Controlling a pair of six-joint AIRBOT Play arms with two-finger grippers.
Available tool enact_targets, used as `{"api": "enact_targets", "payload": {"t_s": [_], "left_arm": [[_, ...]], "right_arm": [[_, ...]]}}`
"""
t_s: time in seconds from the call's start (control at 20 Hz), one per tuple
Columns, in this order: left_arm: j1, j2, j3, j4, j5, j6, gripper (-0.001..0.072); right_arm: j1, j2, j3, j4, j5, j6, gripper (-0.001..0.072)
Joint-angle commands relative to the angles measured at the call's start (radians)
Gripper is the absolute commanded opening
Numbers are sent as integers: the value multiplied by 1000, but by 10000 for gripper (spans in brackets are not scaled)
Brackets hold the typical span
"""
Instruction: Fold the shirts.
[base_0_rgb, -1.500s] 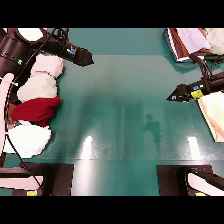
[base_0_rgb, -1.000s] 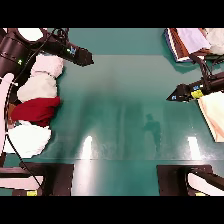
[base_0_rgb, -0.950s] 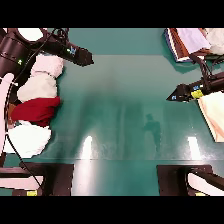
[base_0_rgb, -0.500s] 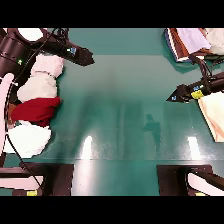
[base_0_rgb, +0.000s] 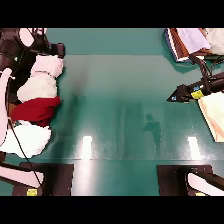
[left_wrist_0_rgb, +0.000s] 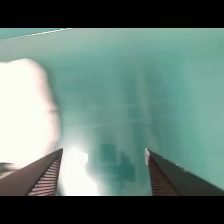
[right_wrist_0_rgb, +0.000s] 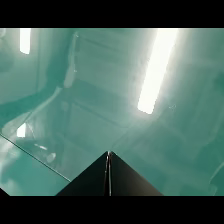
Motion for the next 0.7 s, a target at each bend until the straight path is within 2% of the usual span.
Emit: {"api": "enact_targets", "payload": {"t_s": [0.0, 0.25, 0.35, 0.4, 0.45, 0.5, 0.55, 0.65], "left_arm": [[103, -137, 0, 54, 98, -22, 633], [162, -286, 0, 80, 171, -16, 632], [161, -308, 2, 85, 198, 23, 630], [161, -311, 5, 85, 209, 23, 525], [161, -310, 5, 81, 209, 23, 230], [161, -309, 17, 79, 186, 23, 57], [161, -309, 42, 72, 143, 23, 21], [148, -304, 153, 60, 6, 22, 20]], "right_arm": [[1, -1, 1, 0, -10, 0, 15], [1, -1, 1, 0, -17, 0, 15], [1, -1, 1, 0, -41, 0, 15], [1, -1, 1, 0, -56, 0, 15], [1, -1, 1, 0, -64, 0, 15], [1, -1, 1, 0, -65, 0, 15], [1, -1, 1, 0, -64, 0, 15], [1, -1, 11, -1, -64, 0, 15]]}}
